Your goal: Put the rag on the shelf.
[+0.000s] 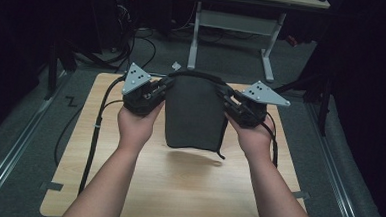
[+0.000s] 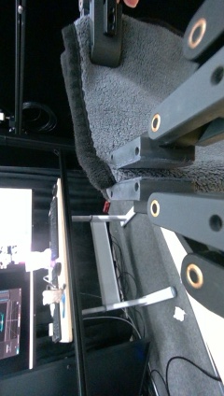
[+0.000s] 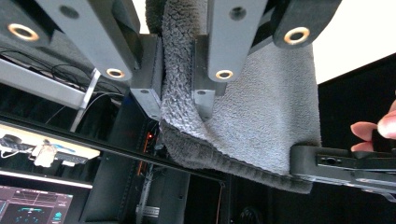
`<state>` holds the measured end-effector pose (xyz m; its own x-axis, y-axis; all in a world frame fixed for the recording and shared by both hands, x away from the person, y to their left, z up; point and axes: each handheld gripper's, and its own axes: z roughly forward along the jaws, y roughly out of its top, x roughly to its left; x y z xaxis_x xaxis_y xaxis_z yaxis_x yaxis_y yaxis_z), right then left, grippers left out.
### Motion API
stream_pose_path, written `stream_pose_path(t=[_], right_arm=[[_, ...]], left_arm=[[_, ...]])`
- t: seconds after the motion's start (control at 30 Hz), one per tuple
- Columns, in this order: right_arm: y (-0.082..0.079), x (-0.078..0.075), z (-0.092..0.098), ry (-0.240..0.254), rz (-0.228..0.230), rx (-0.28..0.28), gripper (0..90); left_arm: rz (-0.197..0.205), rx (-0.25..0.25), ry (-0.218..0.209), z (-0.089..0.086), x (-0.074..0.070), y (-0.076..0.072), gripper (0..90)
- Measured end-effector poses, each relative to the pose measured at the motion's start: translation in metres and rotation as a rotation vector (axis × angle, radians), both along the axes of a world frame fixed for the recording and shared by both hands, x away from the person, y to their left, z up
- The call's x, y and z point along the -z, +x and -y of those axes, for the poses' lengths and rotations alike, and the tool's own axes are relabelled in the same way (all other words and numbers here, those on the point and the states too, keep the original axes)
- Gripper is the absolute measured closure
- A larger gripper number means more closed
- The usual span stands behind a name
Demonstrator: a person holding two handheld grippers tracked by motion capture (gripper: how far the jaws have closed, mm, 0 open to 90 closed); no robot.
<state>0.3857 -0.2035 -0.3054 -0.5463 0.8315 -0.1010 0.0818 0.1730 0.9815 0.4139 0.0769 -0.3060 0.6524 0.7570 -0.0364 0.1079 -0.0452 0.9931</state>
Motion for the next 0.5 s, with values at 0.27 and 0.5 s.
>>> stream_pose_path(t=[0.27,0.5], right_arm=[[0.018,-0.002,-0.003,-0.020,-0.006,-0.003,78.3],[0.055,0.003,-0.001,-0.030,-0.045,0.028,78.3]], left_arm=[[-0.009,-0.017,0.023,-0.001,-0.003,0.021,84.5],[-0.061,-0.014,0.025,0.003,0.005,0.057,84.5]])
